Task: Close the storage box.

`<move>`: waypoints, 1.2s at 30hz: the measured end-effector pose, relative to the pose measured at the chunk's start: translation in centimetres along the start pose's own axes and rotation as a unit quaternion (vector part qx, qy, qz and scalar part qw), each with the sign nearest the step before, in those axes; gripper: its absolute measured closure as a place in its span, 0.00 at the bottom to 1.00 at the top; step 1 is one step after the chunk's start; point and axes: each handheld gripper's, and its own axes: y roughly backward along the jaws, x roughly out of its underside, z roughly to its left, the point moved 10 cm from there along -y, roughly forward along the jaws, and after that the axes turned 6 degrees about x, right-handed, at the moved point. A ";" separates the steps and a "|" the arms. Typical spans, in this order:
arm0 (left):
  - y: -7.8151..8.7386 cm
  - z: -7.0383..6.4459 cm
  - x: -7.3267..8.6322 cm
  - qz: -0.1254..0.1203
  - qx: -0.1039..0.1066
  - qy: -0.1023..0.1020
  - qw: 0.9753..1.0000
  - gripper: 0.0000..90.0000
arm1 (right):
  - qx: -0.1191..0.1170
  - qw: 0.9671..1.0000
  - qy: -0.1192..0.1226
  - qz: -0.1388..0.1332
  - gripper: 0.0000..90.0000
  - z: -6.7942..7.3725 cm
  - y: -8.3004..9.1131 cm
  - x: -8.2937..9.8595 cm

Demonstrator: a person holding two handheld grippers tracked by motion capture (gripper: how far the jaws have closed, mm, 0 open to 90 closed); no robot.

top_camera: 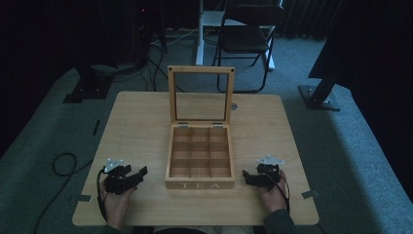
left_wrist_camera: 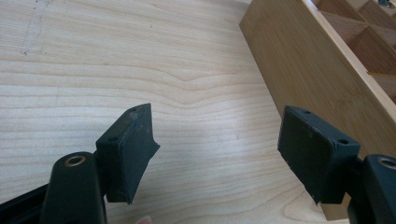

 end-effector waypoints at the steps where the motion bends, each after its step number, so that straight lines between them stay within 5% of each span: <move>1: 0.0 0.0 0.0 0.000 0.000 0.000 1.000 0.30 | 0.000 1.000 0.000 0.000 0.13 0.0 0.0 0.0; 20: 0.5 -0.6 0.1 0.007 0.008 0.002 1.000 0.34 | -0.028 0.999 0.027 -0.003 0.13 0.6 -0.2 -0.3; 30: 1.4 -1.1 -2.1 -0.004 0.017 -0.004 1.000 0.35 | -0.036 0.999 0.034 -0.004 0.13 0.7 0.0 -0.1; 36: 1.9 -1.8 -4.3 -0.011 0.020 -0.030 0.999 0.35 | -0.045 0.998 0.043 -0.004 0.13 0.9 0.2 0.1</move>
